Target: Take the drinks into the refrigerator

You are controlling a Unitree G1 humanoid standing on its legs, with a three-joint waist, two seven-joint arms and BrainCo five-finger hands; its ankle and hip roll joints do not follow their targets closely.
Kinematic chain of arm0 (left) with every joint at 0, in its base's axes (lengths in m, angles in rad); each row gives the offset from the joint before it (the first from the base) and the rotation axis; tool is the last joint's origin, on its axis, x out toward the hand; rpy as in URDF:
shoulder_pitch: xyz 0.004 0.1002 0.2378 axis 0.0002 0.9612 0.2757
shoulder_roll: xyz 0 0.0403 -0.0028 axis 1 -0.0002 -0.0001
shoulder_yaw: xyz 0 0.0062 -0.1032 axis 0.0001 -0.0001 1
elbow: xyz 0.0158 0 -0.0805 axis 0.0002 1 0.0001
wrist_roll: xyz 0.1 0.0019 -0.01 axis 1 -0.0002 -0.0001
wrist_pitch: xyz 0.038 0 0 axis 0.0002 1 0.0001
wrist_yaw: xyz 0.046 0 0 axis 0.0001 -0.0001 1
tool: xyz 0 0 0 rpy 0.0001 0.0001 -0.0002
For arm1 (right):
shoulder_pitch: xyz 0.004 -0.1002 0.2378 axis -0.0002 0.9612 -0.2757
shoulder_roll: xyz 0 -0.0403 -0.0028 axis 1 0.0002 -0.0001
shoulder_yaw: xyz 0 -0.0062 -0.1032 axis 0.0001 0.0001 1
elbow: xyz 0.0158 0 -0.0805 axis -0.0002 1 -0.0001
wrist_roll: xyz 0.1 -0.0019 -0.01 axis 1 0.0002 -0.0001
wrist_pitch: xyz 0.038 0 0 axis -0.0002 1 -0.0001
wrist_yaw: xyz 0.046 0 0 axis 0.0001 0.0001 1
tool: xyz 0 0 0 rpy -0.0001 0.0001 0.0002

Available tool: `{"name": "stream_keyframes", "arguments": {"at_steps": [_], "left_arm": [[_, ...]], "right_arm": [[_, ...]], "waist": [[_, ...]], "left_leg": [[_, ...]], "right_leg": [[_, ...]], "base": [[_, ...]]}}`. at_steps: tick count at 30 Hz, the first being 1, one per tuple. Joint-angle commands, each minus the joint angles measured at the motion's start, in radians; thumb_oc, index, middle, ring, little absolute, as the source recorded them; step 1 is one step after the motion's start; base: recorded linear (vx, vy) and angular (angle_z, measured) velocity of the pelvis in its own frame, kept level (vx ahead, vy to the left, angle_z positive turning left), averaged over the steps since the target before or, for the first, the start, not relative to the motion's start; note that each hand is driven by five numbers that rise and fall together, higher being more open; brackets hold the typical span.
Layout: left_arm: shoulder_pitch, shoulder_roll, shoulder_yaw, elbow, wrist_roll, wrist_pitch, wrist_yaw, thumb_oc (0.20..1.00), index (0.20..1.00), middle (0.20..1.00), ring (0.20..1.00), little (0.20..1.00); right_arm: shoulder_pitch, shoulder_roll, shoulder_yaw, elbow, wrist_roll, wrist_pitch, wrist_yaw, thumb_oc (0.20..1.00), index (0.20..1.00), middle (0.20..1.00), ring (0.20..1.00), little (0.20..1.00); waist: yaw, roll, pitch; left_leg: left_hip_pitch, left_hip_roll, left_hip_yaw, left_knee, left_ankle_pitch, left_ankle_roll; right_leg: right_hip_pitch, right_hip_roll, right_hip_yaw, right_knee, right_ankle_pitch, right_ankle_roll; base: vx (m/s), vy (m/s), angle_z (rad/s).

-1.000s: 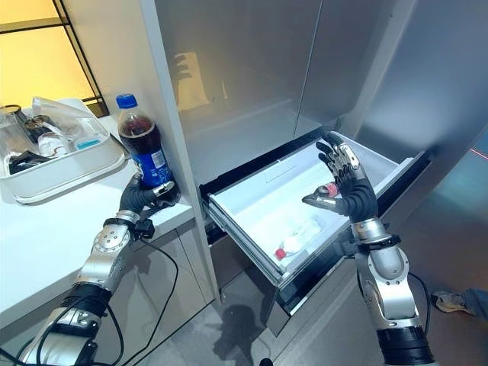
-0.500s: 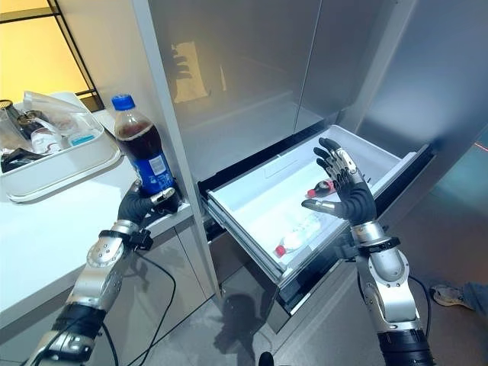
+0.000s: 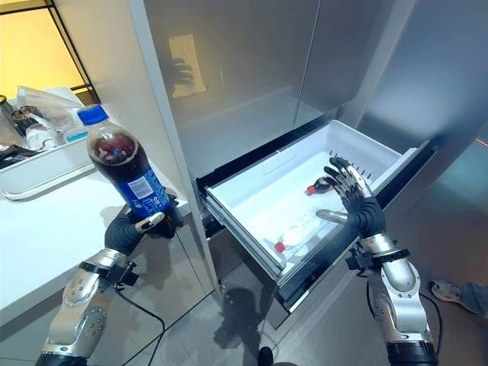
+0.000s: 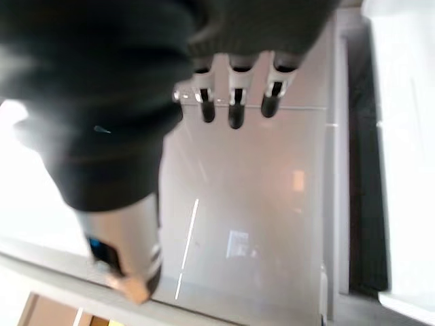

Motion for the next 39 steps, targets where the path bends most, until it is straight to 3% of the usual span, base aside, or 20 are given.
{"name": "stream_keyframes", "arguments": {"at_steps": [1,9,18,26,31,39], "left_arm": [[-0.073,0.085,0.026,-0.145,-0.074,-0.065,-0.084,0.200,0.200,0.200,0.200,0.200],[-0.085,0.199,-0.118,-0.212,-0.162,-0.037,-0.156,0.200,0.200,0.200,0.200,0.200],[-0.128,0.309,-0.260,-0.248,-0.213,-0.013,-0.193,0.200,0.200,0.200,0.200,0.200],[-0.175,0.340,-0.344,-0.242,-0.207,-0.001,-0.190,0.200,0.200,0.200,0.200,0.200],[-0.223,0.336,-0.417,-0.224,-0.191,0.016,-0.193,0.200,0.200,0.200,0.200,0.200],[-0.257,0.328,-0.457,-0.197,-0.160,0.022,-0.181,0.200,0.200,0.200,0.200,0.200]], "right_arm": [[-0.026,-0.088,0.042,0.008,0.185,0.055,0.109,1.000,1.000,1.000,1.000,1.000],[-0.098,-0.230,0.202,0.054,0.392,0.140,0.184,1.000,1.000,1.000,1.000,1.000],[-0.251,-0.267,0.359,0.109,0.482,0.157,0.191,1.000,1.000,1.000,1.000,1.000],[-0.358,-0.224,0.473,0.133,0.517,0.171,0.195,1.000,1.000,1.000,1.000,1.000],[-0.446,-0.134,0.570,0.151,0.530,0.192,0.190,1.000,1.000,1.000,1.000,1.000],[-0.510,-0.068,0.700,0.112,0.544,0.244,0.208,1.000,1.000,1.000,1.000,1.000]], "waist": [[0.021,-0.013,-0.047],[0.029,-0.025,-0.044],[0.037,-0.022,-0.041],[0.042,-0.015,-0.041],[0.047,-0.010,-0.040],[0.053,-0.003,-0.037]], "left_leg": [[-0.007,0.009,-0.080,0.001,-0.054,-0.005],[-0.010,0.007,-0.084,0.001,-0.047,-0.008],[-0.006,0.007,-0.080,0.001,-0.046,-0.010],[-0.004,0.006,-0.077,0.001,-0.046,-0.009],[-0.003,0.006,-0.074,0.001,-0.046,-0.007],[-0.004,0.006,-0.071,0.001,-0.048,-0.006]], "right_leg": [[0.026,-0.057,-0.037,0.056,-0.014,0.105],[0.022,-0.061,-0.048,0.064,-0.012,0.107],[0.022,-0.064,-0.047,0.066,-0.011,0.111],[0.024,-0.065,-0.045,0.065,-0.011,0.113],[0.024,-0.067,-0.041,0.064,-0.012,0.113],[0.021,-0.068,-0.038,0.064,-0.015,0.112]], "base": [[0.00,0.000,0.00],[-0.02,-0.012,0.06],[0.00,-0.001,0.00],[0.00,0.000,0.00],[0.00,0.000,0.00],[0.00,0.000,0.00]]}}
